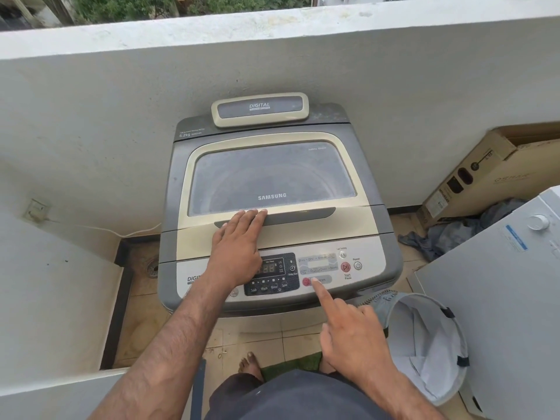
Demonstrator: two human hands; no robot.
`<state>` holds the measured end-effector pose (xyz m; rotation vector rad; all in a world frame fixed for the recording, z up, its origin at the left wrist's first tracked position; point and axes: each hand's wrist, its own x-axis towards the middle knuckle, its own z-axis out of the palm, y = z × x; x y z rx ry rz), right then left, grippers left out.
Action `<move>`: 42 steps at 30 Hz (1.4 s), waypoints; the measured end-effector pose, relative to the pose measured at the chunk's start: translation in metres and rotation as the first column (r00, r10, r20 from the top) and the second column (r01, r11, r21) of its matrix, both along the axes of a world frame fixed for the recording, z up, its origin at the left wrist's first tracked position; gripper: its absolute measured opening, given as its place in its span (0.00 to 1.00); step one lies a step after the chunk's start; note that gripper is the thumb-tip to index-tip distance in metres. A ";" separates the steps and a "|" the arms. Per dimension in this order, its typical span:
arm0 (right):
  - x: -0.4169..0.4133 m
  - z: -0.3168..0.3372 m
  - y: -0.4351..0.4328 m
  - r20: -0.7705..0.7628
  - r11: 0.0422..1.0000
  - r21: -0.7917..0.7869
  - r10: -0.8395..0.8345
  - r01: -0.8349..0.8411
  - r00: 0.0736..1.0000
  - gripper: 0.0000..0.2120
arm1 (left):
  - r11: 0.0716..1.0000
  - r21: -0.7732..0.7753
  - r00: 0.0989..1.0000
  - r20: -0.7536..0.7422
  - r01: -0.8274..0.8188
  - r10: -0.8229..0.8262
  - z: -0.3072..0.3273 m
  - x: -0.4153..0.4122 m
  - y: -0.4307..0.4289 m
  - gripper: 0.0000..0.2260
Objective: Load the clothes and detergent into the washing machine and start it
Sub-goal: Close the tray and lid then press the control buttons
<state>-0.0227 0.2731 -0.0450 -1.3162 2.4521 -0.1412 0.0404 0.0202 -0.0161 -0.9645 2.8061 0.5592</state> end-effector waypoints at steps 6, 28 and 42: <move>0.001 0.001 -0.004 0.049 0.999 0.053 0.006 -0.009 0.999 0.45 | 0.997 0.067 0.999 -0.030 0.030 -0.028 0.010 0.004 -0.008 0.41; 0.008 -0.014 -0.005 0.125 0.998 0.043 -0.060 0.055 0.990 0.49 | 0.279 0.955 0.600 -0.280 0.098 0.749 -0.023 0.027 0.017 0.36; 0.015 -0.021 -0.017 0.027 0.990 0.139 0.030 -0.034 0.999 0.50 | 0.255 0.961 0.581 -0.271 0.112 0.767 -0.029 0.029 0.015 0.36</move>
